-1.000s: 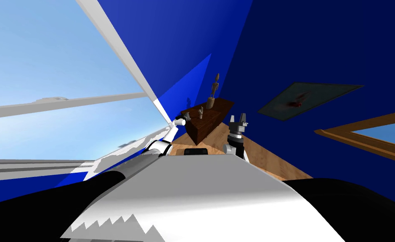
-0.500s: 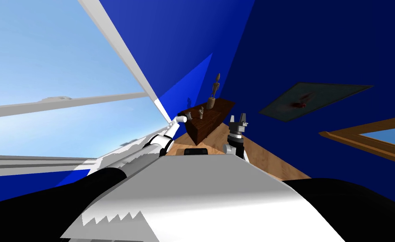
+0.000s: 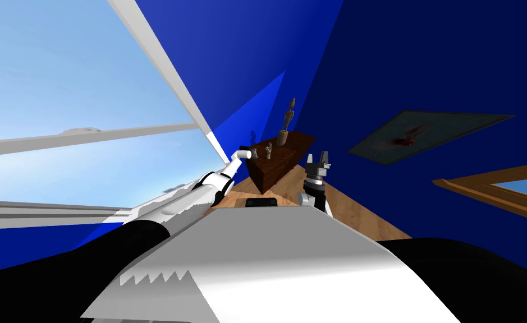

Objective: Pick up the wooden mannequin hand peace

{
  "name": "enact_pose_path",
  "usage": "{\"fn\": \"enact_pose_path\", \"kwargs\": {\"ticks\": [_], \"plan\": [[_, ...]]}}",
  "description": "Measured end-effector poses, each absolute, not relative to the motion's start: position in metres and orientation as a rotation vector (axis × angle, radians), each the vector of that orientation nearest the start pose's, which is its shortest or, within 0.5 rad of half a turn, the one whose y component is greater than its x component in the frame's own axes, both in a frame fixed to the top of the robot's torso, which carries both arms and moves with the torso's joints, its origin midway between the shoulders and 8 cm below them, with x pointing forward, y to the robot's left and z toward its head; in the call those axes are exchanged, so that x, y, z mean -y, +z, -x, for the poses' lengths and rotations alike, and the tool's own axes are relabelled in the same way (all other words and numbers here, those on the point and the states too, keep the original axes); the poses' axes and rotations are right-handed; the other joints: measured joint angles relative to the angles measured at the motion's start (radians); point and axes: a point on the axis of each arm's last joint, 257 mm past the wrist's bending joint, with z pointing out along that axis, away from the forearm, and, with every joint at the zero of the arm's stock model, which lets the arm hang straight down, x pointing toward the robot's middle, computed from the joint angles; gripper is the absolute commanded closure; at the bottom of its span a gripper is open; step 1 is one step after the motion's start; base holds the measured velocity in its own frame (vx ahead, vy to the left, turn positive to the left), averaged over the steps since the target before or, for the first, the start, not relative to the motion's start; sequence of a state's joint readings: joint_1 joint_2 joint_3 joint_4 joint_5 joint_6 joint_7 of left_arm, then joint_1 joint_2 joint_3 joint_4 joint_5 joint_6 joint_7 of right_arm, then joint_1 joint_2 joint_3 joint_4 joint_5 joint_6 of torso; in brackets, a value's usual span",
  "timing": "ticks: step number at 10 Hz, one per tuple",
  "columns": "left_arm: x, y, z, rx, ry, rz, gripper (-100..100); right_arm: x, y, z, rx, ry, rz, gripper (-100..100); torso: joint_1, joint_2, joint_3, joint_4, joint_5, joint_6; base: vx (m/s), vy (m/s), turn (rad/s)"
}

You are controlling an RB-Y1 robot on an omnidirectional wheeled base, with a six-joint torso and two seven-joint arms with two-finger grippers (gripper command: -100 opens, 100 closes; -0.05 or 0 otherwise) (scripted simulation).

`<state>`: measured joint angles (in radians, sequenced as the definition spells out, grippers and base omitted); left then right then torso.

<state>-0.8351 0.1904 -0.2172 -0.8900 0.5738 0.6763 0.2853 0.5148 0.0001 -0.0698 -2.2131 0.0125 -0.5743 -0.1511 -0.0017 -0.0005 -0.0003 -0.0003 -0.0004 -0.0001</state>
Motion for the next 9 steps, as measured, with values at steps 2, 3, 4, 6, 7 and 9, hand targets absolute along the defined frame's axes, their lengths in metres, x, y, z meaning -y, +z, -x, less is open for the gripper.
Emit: {"fn": "enact_pose_path", "kwargs": {"ticks": [2,3,4,6,7,9], "plan": [[-0.060,-0.241,-0.662,-1.790,-1.244,1.894,-100,0.304,0.005,-0.338,-0.579,1.359,-0.701,0,0.000,0.000,0.000,0.000,0.000,0.000,0.010,-0.028,0.038],[-0.057,-0.240,-0.661,-1.809,-1.220,1.920,-100,0.304,0.005,-0.338,-0.579,1.359,-0.701,0,0.000,0.000,0.000,0.000,0.000,0.000,0.008,-0.024,0.026],[-0.054,-0.236,-0.663,-1.823,-1.204,1.931,-100,0.304,0.005,-0.338,-0.579,1.359,-0.701,0,0.000,0.000,0.000,0.000,0.000,0.000,0.011,-0.021,0.039],[-0.045,-0.229,-0.661,-1.853,-1.162,1.961,-100,0.304,0.005,-0.338,-0.579,1.359,-0.701,0,0.000,0.000,0.000,0.000,0.000,0.000,0.014,-0.025,0.029],[-0.042,-0.227,-0.659,-1.869,-1.135,1.984,-100,0.304,0.005,-0.338,-0.579,1.359,-0.701,0,0.000,0.000,0.000,0.000,0.000,0.000,0.011,-0.027,0.020],[-0.036,-0.220,-0.657,-1.894,-1.094,2.012,-100,0.304,0.005,-0.338,-0.579,1.359,-0.701,0,-0.001,0.000,0.000,0.000,0.000,0.000,0.010,-0.032,0.023]]}}
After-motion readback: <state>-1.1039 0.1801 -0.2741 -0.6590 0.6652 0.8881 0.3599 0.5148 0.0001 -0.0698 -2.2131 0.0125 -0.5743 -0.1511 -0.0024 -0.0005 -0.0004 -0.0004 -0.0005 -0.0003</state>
